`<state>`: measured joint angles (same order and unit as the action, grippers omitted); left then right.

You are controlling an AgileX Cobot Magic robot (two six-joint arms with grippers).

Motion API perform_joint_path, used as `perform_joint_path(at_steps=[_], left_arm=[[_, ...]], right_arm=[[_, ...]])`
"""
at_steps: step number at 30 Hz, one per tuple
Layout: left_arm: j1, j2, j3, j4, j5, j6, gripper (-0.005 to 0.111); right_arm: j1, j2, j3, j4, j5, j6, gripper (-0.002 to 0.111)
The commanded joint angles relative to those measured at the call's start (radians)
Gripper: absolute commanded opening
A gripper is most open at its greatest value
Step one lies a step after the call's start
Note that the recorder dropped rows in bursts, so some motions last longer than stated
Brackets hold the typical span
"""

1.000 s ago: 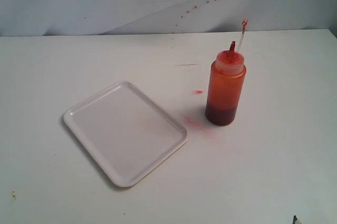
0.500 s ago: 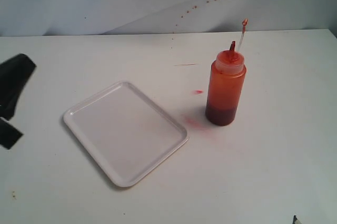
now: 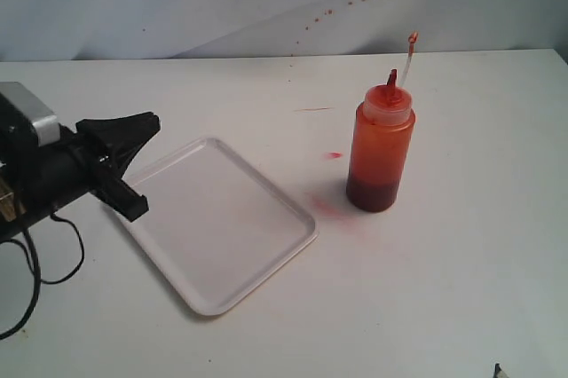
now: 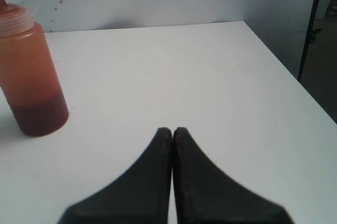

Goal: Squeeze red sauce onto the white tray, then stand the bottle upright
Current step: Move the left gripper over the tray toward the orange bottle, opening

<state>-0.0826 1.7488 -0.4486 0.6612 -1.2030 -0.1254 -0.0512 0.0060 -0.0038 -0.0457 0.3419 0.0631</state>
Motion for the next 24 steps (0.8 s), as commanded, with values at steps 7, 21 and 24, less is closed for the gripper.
perform_joint_path(at_steps=[7,21,24], left_arm=[[0.003,0.195,-0.360,0.392,-0.018,-0.148,0.000],[-0.087,0.557,-0.732,0.631,-0.018,-0.525,0.000],[-0.115,0.577,-0.732,0.545,-0.018,-0.517,0.001]], right_arm=[[0.001,-0.006,0.004,0.005,0.000,-0.002,0.000],[0.001,-0.006,0.004,0.005,0.000,-0.002,0.000],[0.001,-0.006,0.004,0.005,0.000,-0.002,0.000]])
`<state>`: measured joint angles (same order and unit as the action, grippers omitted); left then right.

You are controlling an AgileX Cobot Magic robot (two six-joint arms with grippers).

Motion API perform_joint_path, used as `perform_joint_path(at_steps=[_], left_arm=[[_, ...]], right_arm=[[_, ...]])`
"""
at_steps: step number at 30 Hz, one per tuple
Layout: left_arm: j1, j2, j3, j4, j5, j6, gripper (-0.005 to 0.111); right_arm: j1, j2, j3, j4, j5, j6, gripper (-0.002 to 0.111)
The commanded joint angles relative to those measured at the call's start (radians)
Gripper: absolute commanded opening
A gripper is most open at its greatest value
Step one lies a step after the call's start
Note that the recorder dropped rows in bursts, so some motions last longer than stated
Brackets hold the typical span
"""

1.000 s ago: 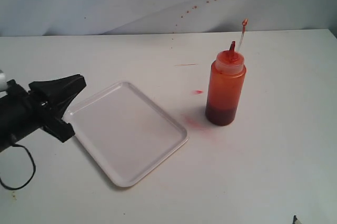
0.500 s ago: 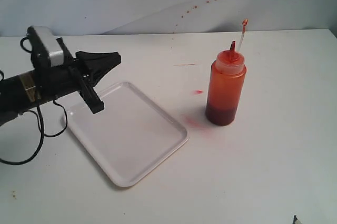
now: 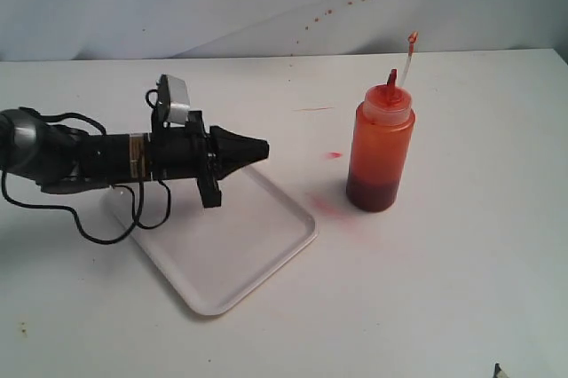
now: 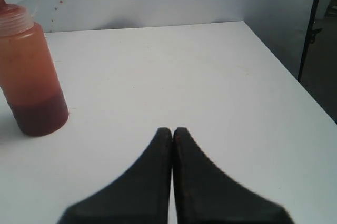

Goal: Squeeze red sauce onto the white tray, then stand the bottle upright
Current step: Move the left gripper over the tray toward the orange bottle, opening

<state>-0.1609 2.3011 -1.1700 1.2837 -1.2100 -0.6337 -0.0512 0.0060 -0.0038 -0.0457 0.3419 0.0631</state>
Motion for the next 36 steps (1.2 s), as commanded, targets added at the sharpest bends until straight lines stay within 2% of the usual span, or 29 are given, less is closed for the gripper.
perform_joint_path(at_steps=[1,5,7,9,10,13,14,25,30,33,36], left_arm=[[-0.039,0.026,-0.011,-0.089,-0.011,-0.009,0.001],[-0.039,0.026,-0.011,-0.132,-0.011,-0.009,0.003],[-0.039,0.026,-0.011,-0.163,-0.011,-0.009,0.011],[-0.039,0.026,-0.011,-0.172,-0.011,-0.009,0.029],[-0.039,0.026,-0.011,-0.174,-0.011,-0.009,0.045],[-0.039,0.026,-0.011,-0.183,-0.011,-0.014,0.101],[-0.039,0.026,-0.011,-0.190,-0.011,-0.020,0.104],[-0.054,0.027,-0.011,-0.184,-0.011,-0.009,0.103],[-0.158,0.027,-0.011,-0.190,0.100,0.171,0.103],[-0.211,0.027,-0.011,-0.240,0.199,0.171,0.103],[-0.238,0.045,-0.041,-0.229,0.190,0.167,0.103]], right_arm=[[0.001,-0.006,0.004,0.005,0.000,-0.002,0.000],[0.001,-0.006,0.004,0.005,0.000,-0.002,0.000],[0.001,-0.006,0.004,0.005,0.000,-0.002,0.000],[0.001,-0.006,0.004,0.005,0.000,-0.002,0.000],[0.001,-0.006,0.004,0.005,0.000,-0.002,0.000],[0.001,-0.006,0.004,0.005,0.000,-0.002,0.000],[0.001,-0.006,0.004,0.005,0.000,-0.002,0.000],[0.001,-0.006,0.004,0.005,0.000,-0.002,0.000],[0.001,-0.006,0.004,0.005,0.000,-0.002,0.000],[0.001,-0.006,0.004,0.005,0.000,-0.002,0.000],[0.001,-0.006,0.004,0.005,0.000,-0.002,0.000]])
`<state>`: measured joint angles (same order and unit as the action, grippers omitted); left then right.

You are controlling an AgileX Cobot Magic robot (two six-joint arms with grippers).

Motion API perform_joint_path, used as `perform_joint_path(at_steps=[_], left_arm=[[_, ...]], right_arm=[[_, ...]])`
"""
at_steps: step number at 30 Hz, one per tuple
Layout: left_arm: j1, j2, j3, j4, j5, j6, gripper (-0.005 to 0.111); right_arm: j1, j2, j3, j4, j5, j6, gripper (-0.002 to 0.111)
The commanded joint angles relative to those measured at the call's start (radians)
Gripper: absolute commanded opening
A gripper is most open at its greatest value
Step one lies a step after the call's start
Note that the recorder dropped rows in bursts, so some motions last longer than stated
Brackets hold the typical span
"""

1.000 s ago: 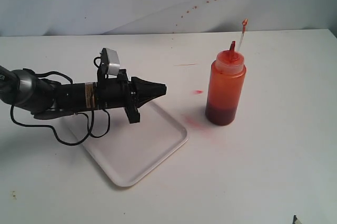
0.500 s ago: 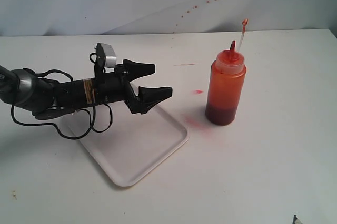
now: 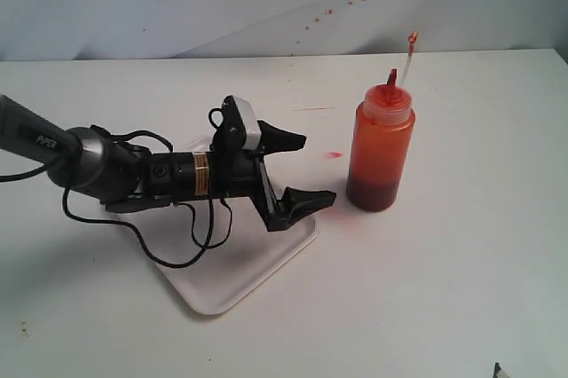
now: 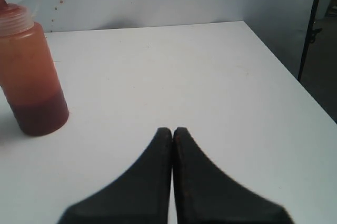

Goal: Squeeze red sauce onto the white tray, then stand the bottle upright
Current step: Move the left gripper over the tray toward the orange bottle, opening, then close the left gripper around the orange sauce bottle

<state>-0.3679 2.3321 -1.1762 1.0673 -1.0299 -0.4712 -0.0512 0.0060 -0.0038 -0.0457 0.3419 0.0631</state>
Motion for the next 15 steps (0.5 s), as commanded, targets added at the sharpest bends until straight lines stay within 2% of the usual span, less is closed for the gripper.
perform_joint_path(at_steps=[1,4,7,15], left_arm=[[-0.040,0.036,-0.065,-0.013,0.017,-0.017,0.103],[-0.063,0.122,-0.177,-0.006,0.011,-0.126,0.103],[-0.071,0.163,-0.246,0.070,0.011,-0.128,0.103],[-0.111,0.240,-0.360,0.074,0.021,-0.130,0.103]], right_arm=[[0.001,-0.006,0.004,0.005,0.000,-0.002,0.000],[0.001,-0.006,0.004,0.005,0.000,-0.002,0.000],[0.001,-0.006,0.004,0.005,0.000,-0.002,0.000],[0.001,-0.006,0.004,0.005,0.000,-0.002,0.000]])
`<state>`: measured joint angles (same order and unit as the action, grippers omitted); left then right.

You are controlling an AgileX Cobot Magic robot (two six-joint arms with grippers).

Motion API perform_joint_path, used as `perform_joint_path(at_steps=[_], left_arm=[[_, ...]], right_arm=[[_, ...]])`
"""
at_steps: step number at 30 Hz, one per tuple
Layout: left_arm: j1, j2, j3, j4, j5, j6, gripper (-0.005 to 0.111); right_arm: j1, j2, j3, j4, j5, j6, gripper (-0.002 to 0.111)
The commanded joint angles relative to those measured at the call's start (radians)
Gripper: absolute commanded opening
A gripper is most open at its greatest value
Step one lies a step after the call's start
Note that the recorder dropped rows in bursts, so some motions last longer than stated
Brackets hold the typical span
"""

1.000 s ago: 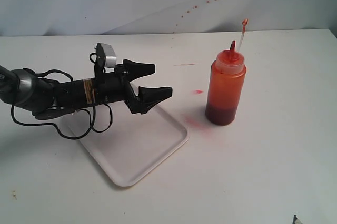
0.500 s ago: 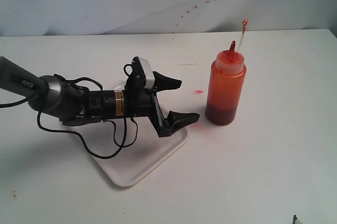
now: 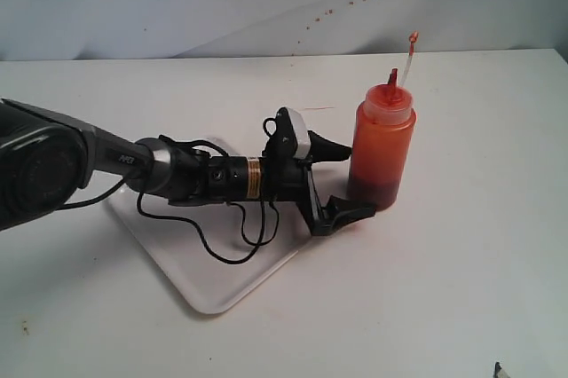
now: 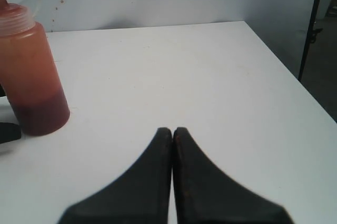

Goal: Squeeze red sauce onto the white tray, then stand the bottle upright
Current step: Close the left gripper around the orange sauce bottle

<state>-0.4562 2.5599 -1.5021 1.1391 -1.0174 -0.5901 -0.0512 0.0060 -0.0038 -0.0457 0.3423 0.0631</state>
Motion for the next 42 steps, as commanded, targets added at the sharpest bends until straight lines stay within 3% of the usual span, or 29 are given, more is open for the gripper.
perform_joint_path(at_steps=[1,4,14,21,30,33,42], left_arm=[[-0.025,0.013,-0.043,0.002,0.022,-0.011,0.103],[-0.036,0.013,-0.080,0.012,0.099,-0.055,0.103],[-0.081,0.025,-0.113,0.097,0.153,-0.064,0.103],[-0.106,0.072,-0.204,0.066,0.163,-0.095,0.103],[-0.106,0.069,-0.224,0.014,0.264,-0.119,0.101],[-0.106,0.069,-0.224,-0.045,0.307,-0.119,0.087],[-0.106,0.069,-0.224,-0.041,0.285,-0.115,0.001]], right_arm=[[0.001,-0.006,0.004,0.005,0.000,-0.002,0.000],[0.001,-0.006,0.004,0.005,0.000,-0.002,0.000],[0.001,-0.006,0.004,0.005,0.000,-0.002,0.000],[0.001,-0.006,0.004,0.005,0.000,-0.002,0.000],[0.001,-0.006,0.004,0.005,0.000,-0.002,0.000],[0.001,-0.006,0.004,0.005,0.000,-0.002,0.000],[0.001,-0.006,0.004,0.005,0.000,-0.002,0.000]])
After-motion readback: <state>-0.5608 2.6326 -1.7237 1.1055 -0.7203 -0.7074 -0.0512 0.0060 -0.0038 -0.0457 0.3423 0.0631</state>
